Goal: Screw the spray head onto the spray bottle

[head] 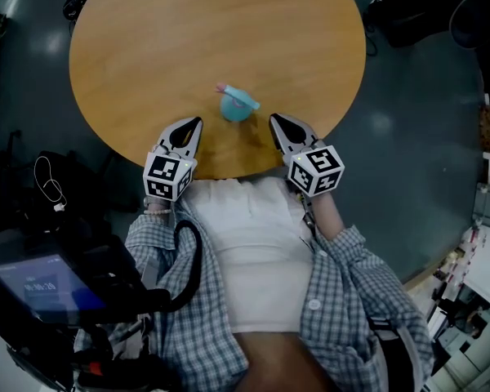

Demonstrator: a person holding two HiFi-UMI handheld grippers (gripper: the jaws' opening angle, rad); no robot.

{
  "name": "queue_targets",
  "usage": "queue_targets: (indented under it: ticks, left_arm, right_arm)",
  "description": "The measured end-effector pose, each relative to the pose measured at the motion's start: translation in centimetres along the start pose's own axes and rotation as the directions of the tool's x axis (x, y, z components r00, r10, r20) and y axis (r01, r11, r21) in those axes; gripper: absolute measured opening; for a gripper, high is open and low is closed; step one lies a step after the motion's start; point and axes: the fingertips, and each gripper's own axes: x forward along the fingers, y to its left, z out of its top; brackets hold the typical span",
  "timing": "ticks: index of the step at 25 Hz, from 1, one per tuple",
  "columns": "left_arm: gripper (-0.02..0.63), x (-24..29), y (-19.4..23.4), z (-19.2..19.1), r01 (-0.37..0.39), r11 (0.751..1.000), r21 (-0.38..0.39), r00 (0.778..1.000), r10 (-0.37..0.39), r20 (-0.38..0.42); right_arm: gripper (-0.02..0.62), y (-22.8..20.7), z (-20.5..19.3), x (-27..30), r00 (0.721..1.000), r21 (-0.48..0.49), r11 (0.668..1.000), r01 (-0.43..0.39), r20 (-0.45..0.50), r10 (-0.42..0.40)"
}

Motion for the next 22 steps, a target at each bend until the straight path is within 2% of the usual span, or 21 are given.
queue_targets:
  ticks: [5,16,22]
  left_arm:
    - [0.006,-0.1,0.3,-0.1,0.008,0.999,-0.032,1.000,-0.008,0.010]
    - [0.006,0.2,-2.2,0.7,0.013,1.000,-0.017,1.000,-0.013,0.007]
    - [0.006,0.4,-2.7,0.7,0.043,0.999,-0.014,0.999,-0.043,0.001]
  right_arm:
    - [-0.005,0.5,-0.2,0.5,1.000,-0.053,0.999,-0.012,-0.017,0.011]
    - [-0.006,0.3,-0.2,-1.2,0.999,-0.091,0.995,-0.045,-0.029,0.043]
    - [-0.006,0.3,-0.3,-1.1,0.998,-0.090,0.995,-0.044,-0.036,0.041]
